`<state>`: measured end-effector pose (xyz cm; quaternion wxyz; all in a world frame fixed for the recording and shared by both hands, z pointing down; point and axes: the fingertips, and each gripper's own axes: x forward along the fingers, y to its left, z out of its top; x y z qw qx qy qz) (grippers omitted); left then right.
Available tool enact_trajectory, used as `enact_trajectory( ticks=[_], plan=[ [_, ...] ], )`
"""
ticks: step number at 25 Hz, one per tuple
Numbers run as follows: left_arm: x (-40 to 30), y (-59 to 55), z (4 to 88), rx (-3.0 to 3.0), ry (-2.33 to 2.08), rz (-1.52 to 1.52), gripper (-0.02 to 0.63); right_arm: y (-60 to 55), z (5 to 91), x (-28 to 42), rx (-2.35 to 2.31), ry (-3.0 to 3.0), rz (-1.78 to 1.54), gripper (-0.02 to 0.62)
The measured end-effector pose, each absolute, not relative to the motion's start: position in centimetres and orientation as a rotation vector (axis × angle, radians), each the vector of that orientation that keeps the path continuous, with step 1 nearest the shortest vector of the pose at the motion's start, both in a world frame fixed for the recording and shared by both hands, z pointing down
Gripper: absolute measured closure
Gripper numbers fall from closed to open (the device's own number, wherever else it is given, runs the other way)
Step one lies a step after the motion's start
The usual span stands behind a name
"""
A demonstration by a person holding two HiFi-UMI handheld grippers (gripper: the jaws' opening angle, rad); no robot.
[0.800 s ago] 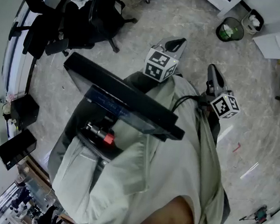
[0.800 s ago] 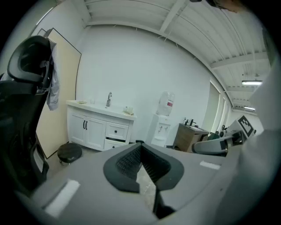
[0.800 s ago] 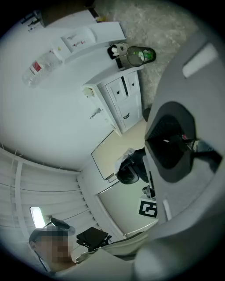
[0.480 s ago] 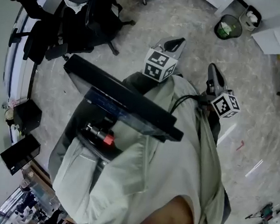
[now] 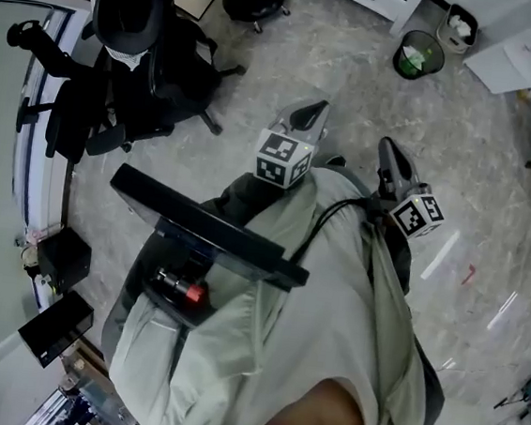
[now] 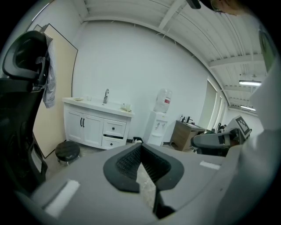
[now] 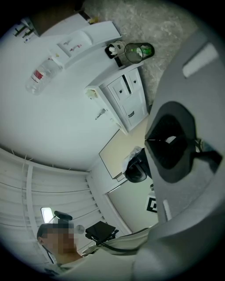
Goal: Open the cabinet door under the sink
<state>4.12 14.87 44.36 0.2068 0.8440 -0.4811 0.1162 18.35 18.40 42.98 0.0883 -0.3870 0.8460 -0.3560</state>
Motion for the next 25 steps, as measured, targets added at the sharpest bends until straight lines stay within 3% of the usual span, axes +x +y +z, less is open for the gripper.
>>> enact_trajectory(
  ticks=[25],
  plan=[
    [-0.8,7.7,45.7,2.360,-1.107,0.374,0.600,13.8,44.1,10.3,-1.222,2.441,-1.206,0.592]
  ],
)
